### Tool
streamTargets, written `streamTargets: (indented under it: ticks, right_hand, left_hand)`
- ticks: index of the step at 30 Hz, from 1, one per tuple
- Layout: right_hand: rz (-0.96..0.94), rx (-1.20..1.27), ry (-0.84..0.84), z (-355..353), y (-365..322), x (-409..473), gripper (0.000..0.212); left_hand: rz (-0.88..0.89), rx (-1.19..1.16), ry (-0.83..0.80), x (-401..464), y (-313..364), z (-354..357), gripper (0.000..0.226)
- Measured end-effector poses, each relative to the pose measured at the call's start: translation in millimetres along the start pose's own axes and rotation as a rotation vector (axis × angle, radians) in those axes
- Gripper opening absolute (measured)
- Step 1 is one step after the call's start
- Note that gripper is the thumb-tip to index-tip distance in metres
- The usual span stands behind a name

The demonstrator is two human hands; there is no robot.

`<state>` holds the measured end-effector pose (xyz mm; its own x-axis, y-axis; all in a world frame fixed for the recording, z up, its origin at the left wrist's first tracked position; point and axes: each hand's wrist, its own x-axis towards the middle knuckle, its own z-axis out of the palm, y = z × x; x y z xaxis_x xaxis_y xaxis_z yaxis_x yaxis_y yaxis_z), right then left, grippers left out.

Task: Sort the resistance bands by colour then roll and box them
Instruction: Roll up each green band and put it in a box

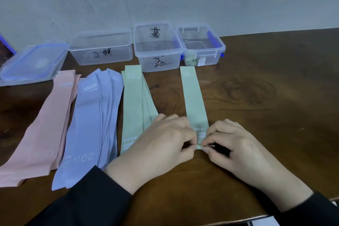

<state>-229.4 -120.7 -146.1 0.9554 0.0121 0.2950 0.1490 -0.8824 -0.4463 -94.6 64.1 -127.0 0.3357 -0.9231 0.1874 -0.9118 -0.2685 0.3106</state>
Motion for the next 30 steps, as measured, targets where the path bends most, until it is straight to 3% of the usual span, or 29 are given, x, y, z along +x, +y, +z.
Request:
streamTargets:
  ticks: [14, 20, 30]
  right_hand:
    - [-0.007, -0.037, 0.006, -2.6, -1.4, 3.7, 0.017]
    - [-0.086, -0.049, -0.069, -11.1, 4.8, 12.9, 0.014]
    - [-0.087, -0.087, -0.024, -5.8, 10.3, 14.7, 0.020]
  left_hand:
    - [-0.010, 0.027, 0.032, 1.2, 3.4, 0.1, 0.020]
    - [-0.025, 0.013, 0.045, 0.8, 3.3, 1.8, 0.018]
    - [-0.050, 0.025, 0.074, 2.3, 2.5, 3.5, 0.009]
